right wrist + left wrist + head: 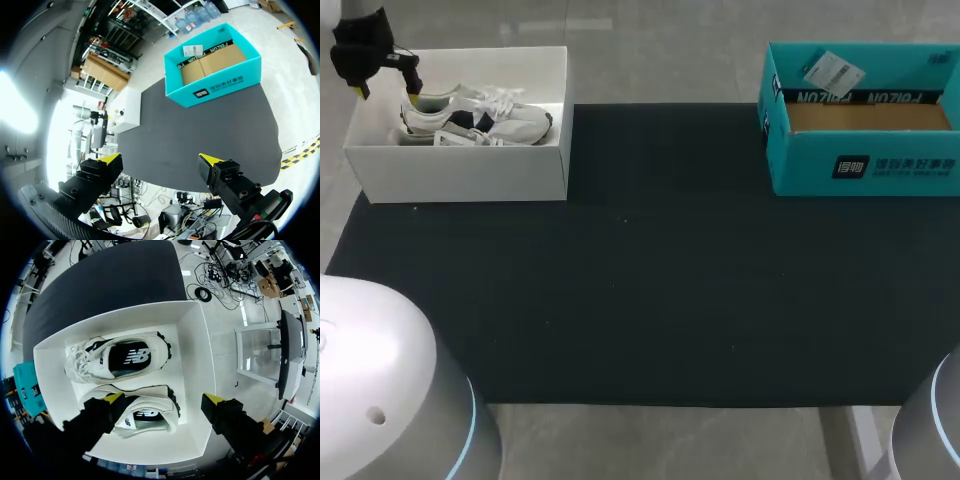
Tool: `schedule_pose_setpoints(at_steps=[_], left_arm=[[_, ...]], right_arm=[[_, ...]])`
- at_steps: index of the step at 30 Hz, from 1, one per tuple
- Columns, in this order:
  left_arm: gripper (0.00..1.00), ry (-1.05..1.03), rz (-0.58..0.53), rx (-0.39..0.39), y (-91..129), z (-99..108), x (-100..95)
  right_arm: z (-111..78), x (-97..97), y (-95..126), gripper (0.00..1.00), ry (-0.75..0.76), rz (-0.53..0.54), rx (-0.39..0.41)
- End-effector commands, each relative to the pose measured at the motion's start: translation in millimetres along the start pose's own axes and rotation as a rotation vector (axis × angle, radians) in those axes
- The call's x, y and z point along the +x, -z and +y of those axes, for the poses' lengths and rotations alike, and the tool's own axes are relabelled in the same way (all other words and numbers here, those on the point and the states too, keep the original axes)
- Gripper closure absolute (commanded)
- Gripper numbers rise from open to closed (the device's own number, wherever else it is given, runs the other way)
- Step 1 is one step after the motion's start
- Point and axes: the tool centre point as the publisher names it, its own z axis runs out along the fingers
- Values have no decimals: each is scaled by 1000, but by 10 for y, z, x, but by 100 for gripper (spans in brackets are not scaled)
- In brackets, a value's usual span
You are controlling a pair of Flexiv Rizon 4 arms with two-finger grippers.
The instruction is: Take the shoe out of the shoebox, open the shoe tongue, remove and reinsert the insole, then place the shoe into the shoebox
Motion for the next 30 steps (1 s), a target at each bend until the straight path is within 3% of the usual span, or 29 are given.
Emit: schedule_pose_setpoints(at_steps=[1, 13, 21, 30], left_arm=[[2, -29, -19, -68, -52, -248, 10], [2, -54, -8, -61, -215, -213, -64], [9, -79, 18, -82, -405, -319, -78], [9, -71, 10, -86, -498, -383, -36]], right_arm=[[1, 4, -6, 0, -2, -2, 0], [1, 4, -6, 0, -2, -2, 0], [1, 4, -6, 0, -2, -2, 0], [1, 4, -6, 0, -2, -2, 0]])
